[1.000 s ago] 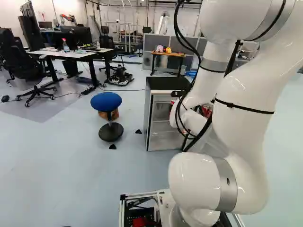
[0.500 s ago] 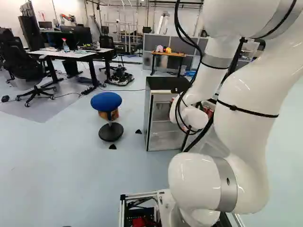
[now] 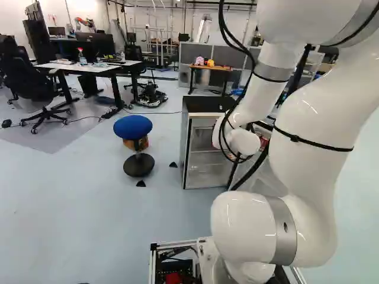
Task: Grab a drink from the fridge
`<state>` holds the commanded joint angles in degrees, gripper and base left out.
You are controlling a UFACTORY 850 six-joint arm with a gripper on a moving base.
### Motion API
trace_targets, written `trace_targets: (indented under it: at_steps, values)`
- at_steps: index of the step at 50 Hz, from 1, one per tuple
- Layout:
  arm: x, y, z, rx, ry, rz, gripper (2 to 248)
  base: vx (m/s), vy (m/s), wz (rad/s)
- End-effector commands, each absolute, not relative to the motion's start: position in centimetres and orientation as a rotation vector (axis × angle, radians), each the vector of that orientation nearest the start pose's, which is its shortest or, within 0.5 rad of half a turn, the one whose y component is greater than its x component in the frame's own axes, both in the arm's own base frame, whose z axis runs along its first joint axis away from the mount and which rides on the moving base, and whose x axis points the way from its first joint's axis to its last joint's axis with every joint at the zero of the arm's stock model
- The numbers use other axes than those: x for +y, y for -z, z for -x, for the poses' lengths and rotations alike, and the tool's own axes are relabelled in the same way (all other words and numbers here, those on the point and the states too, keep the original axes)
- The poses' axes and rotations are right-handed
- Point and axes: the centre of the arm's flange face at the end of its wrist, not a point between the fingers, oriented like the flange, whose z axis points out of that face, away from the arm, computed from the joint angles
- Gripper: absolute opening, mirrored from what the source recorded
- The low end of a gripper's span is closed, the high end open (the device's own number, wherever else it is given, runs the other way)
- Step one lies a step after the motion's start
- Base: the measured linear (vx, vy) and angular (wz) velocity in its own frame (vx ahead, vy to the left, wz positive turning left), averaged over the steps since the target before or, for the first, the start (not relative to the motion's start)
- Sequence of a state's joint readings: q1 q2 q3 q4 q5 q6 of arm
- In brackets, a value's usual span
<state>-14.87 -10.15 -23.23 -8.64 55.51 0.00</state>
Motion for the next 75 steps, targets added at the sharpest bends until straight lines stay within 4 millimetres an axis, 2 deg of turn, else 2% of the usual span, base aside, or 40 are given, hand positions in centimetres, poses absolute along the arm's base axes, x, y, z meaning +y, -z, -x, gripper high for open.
trace_targets:
  at_steps: [50, 75]
  values:
    - [-9.4, -37.4, -40.5, 0.192, 1.836, 2.685, 93, 0.000, 0.000, 0.000]
    - [-9.1, -39.9, -43.3, 0.153, 1.921, 2.622, 93, 0.000, 0.000, 0.000]
